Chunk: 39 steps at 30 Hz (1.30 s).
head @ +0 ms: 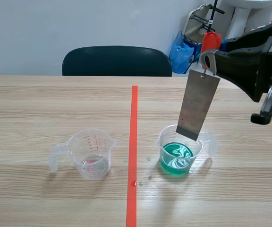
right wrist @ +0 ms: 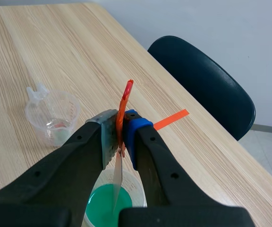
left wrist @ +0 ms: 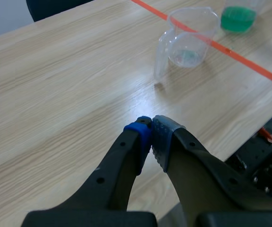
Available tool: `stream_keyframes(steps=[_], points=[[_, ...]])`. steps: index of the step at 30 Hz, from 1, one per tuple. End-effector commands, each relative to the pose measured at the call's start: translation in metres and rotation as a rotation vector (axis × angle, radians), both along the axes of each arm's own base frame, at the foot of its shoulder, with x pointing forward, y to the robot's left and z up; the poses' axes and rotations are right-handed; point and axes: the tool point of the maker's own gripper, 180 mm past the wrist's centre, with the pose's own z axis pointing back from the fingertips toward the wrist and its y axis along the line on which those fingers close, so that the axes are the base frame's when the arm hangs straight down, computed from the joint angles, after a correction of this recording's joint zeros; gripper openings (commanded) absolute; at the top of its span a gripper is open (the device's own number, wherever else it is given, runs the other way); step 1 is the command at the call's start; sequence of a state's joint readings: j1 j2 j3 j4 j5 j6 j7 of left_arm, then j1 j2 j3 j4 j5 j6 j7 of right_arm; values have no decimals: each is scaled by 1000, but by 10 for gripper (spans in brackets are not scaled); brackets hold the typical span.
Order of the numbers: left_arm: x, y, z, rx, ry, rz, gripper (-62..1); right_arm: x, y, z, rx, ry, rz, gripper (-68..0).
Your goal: Do the redox reaction experiment
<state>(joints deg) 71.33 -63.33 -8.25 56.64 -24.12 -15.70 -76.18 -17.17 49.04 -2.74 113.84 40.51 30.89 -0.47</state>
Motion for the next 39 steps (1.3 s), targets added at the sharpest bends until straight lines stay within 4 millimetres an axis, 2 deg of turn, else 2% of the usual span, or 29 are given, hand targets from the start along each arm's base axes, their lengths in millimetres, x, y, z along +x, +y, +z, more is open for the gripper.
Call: stream_keyframes(steps=[1,4,7,8,10,22,31,39], points=[[-6,-4,6,-13,-43,-2,-518,1,3,11,20,-30,10,-669],[-20,-1,1,18,-35,-5,-336,1,3,11,20,-30,10,-669],[-27,0,-1,18,-31,29,-106,1,3,11,20,-29,10,-669],[-29,0,-1,16,-33,39,-49,1,3,11,20,-30,10,-669],[-32,-1,-1,12,-39,52,14,1,3,11,21,-30,10,-669],[-40,-7,-2,-19,-49,102,14,1,3,11,20,-29,10,-669],[-40,-18,3,-38,-99,130,14,1,3,11,20,-29,10,-669],[-38,-19,4,-22,-119,129,14,1,3,11,20,-29,10,-669]])
